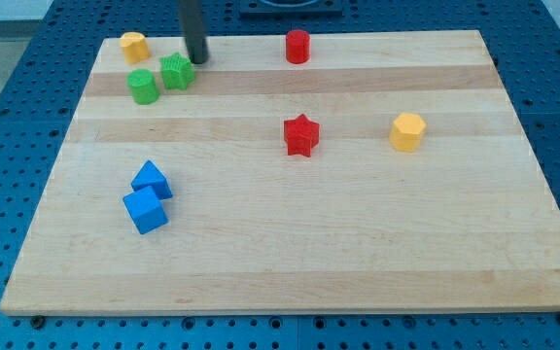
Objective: Push the yellow heart and green star in opposite directions
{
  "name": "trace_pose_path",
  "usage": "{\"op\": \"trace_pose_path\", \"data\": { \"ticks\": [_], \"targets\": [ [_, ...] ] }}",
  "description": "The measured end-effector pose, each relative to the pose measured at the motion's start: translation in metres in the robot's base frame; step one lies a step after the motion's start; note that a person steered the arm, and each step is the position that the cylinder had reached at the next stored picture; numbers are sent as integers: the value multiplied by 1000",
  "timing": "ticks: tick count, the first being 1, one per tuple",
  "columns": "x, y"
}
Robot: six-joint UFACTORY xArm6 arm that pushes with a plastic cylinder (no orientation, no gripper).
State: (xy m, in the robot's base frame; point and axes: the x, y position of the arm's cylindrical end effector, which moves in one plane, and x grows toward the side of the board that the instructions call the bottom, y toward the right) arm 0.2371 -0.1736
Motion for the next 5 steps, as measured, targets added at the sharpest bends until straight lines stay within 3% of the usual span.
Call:
{"op": "trace_pose_path", "data": {
  "ticks": [1,2,3,4,5],
  "targets": [
    [1,-40],
    [52,-57],
    [50,16],
    [42,51],
    [14,32]
  ]
}}
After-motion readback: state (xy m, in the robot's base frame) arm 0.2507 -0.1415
